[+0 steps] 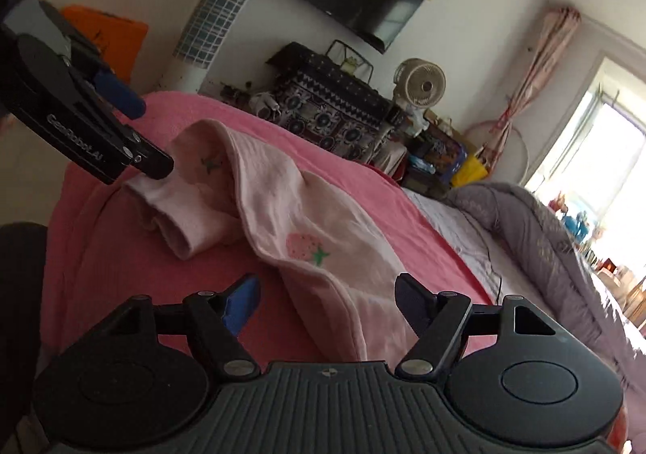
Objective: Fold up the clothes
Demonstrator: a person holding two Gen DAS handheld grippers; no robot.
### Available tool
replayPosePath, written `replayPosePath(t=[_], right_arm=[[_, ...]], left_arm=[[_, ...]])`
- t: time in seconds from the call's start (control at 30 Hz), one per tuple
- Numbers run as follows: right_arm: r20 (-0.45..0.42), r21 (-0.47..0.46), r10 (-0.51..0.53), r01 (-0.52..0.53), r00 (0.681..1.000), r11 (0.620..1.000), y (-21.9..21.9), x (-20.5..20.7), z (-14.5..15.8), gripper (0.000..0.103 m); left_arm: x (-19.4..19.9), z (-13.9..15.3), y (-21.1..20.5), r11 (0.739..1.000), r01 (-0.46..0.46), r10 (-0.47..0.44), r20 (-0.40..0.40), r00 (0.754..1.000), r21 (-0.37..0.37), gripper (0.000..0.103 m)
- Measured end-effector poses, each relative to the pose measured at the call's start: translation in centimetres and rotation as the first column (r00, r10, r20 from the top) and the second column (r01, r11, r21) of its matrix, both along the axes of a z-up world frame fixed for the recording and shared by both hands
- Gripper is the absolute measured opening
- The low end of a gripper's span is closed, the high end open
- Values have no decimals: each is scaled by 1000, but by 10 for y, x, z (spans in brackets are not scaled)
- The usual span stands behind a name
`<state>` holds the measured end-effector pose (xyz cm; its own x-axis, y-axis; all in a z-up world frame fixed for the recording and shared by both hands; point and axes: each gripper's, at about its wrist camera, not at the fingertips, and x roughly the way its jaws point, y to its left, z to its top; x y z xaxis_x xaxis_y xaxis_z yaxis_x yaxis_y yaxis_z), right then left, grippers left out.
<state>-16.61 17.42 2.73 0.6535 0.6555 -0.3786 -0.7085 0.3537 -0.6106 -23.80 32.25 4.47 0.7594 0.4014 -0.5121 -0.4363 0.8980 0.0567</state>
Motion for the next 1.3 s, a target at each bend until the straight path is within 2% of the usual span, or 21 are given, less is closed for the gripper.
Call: replayPosePath(t=[0.03, 0.07, 0.1, 0.13, 0.27, 0.37, 0.47, 0.5, 0.6, 0.63, 0.67, 0.73, 0.8, 0.87, 0.93, 1.0, 1.03, 1.07, 1.13, 1.2, 1.3], right_arm=[[66, -31, -3, 5, 998, 1000, 18, 2, -7, 62], [106, -47, -18, 23, 994, 999, 30, 7, -11, 35], [100, -24, -50, 53, 994, 998, 34, 15, -8, 19], [59, 27, -85, 83, 995, 996, 31, 25, 1, 14], [-167, 234, -218, 254, 962, 939, -25, 73, 50, 14], [-254, 302, -357, 425, 899, 853, -90, 106, 75, 14], [-285, 252, -569, 633, 772, 732, -149, 133, 74, 18], [-283, 219, -612, 671, 739, 708, -166, 137, 68, 20], [-207, 122, -694, 722, 689, 681, -207, 135, 45, 51], [-162, 99, -700, 718, 695, 689, -215, 128, 37, 60], [-117, 83, -691, 701, 713, 709, -220, 120, 30, 60], [-54, 76, -614, 616, 787, 784, -212, 94, 25, 60], [-4, 77, -517, 515, 856, 854, -196, 68, 25, 67], [24, 97, -424, 420, 906, 903, -173, 55, 33, 75], [54, 85, -335, 330, 941, 940, -139, 49, 37, 78], [137, 6, -269, 270, 954, 963, -93, 53, 27, 78], [167, -47, -247, 258, 954, 965, -74, 58, 18, 70], [173, -100, -238, 257, 956, 961, -61, 65, 8, 41], [126, -143, -268, 285, 955, 948, -48, 82, -3, 2], [76, -148, -309, 317, 948, 937, -44, 95, -6, 3], [-26, 20, -385, 385, 923, 923, -73, 108, 29, 2]], left_arm=[[-1, 0, 0, 1000, -6, 6, 7, 1000, -11, 71], [-3, 0, 2, 1000, -11, 11, 13, 1000, -20, 71], [-4, -1, 4, 1000, -14, 14, 17, 1000, -26, 71], [-5, -1, 6, 999, -16, 17, 20, 1000, -31, 71], [-2, -5, 13, 998, -24, 26, 24, 999, -52, 72], [6, -7, 11, 998, -3, 5, 27, 1000, -69, 72], [17, -11, 3, 997, 37, -35, 25, 999, -74, 72], [21, -13, 0, 996, 52, -50, 24, 998, -76, 72], [32, -15, -13, 992, 103, -102, 15, 995, -75, 72], [35, -15, -16, 991, 114, -113, 11, 993, -69, 72], [38, -16, -20, 990, 123, -122, 9, 992, -65, 72], [44, -17, -26, 989, 137, -137, 4, 991, -63, 72], [49, -17, -31, 987, 145, -146, 0, 989, -66, 72], [52, -18, -37, 986, 154, -155, -4, 988, -67, 72], [53, -17, -42, 984, 163, -164, -5, 986, -71, 72], [53, -15, -46, 982, 170, -171, -1, 985, -78, 72], [53, -13, -47, 981, 173, -173, 4, 985, -85, 73], [53, -11, -48, 980, 175, -175, 10, 985, -91, 73], [52, -8, -50, 978, 182, -180, 21, 983, -100, 76], [52, -6, -51, 977, 190, -188, 28, 982, -100, 79], [58, -8, -51, 976, 192, -191, 22, 981, -100, 79]])
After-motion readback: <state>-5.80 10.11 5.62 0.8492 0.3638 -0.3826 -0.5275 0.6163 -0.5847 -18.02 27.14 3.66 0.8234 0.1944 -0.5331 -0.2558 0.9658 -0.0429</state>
